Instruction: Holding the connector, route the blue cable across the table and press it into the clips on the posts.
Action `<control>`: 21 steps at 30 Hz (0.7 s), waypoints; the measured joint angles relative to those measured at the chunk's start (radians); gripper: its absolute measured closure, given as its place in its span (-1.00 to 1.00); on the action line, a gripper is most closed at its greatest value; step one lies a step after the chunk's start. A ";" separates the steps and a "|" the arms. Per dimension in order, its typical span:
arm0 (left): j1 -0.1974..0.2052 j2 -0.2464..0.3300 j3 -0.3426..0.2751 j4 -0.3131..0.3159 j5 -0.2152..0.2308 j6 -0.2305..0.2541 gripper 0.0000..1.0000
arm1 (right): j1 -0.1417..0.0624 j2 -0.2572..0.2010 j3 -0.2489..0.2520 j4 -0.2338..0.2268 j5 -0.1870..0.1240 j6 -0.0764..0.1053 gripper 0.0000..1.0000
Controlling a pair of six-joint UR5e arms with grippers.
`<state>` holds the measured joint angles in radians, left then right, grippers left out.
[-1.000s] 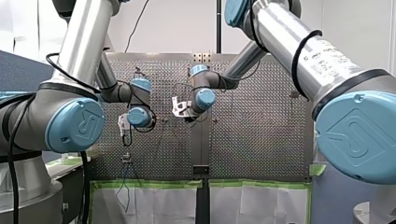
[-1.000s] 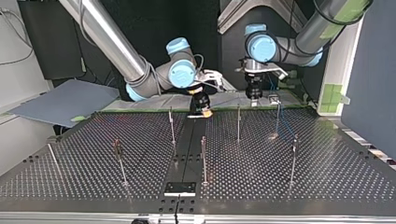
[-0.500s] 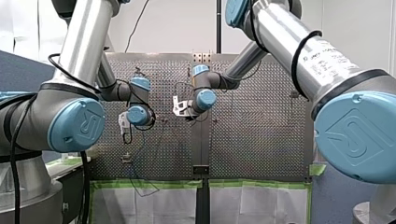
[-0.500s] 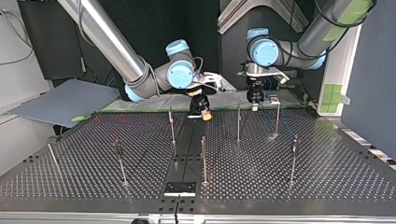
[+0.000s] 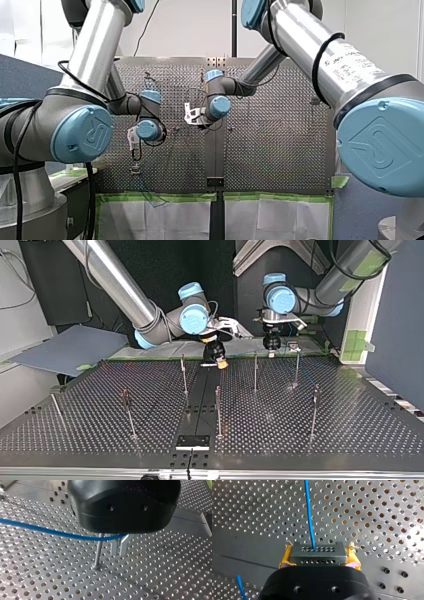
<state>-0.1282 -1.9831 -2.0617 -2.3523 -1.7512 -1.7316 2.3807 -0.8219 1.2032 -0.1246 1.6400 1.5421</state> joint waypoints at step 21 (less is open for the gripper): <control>0.015 -0.044 0.052 0.011 0.046 -0.012 0.99 | -0.015 0.026 0.000 -0.064 -0.047 0.049 1.00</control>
<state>-0.1132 -2.0267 -2.0101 -2.3418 -1.7057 -1.7435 2.3660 -0.7956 1.2030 -0.1890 1.5932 1.5913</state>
